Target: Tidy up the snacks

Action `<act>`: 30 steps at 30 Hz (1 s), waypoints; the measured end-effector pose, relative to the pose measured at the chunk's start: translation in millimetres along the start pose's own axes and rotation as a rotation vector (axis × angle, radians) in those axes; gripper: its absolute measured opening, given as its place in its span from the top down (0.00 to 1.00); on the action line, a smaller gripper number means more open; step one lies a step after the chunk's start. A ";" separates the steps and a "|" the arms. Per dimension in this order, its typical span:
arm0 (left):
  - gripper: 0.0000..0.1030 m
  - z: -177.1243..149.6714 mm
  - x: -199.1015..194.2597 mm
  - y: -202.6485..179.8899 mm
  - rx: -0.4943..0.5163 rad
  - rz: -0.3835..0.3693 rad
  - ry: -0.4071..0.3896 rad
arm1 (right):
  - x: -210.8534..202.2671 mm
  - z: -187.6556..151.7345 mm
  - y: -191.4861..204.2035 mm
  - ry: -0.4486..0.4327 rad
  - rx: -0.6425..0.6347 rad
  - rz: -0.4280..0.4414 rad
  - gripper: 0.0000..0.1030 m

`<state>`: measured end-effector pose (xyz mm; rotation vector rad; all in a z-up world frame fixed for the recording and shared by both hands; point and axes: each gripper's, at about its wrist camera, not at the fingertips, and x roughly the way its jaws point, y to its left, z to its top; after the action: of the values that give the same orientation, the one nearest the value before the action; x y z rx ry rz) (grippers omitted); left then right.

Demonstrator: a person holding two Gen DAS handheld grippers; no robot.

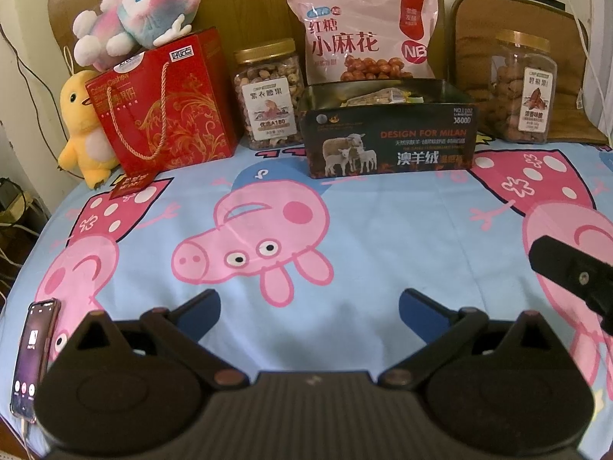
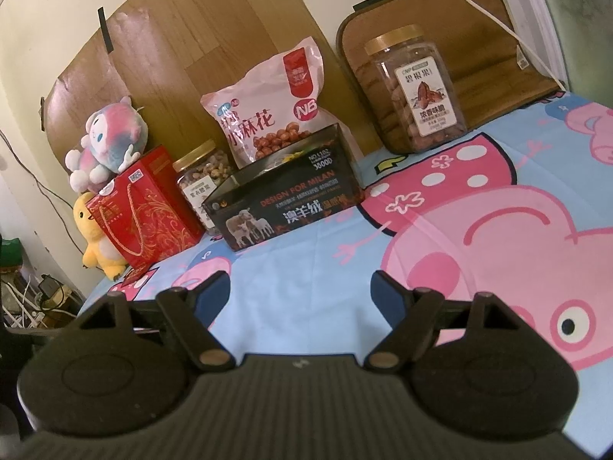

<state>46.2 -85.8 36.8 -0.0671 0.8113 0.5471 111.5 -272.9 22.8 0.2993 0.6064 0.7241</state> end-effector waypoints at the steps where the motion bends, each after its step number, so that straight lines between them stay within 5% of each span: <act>1: 0.00 0.1 0.0 -0.4 0.001 0.000 -0.001 | 0.0 -0.4 -0.4 0.000 0.000 0.000 0.20; 30: 0.00 1.3 4.8 -0.9 -0.002 0.001 0.009 | 3.2 -1.5 -4.7 0.005 0.007 -0.002 0.20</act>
<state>50.2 -84.1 34.1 -0.0709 0.8191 0.5492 115.0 -274.0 18.2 0.3033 0.6145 0.7209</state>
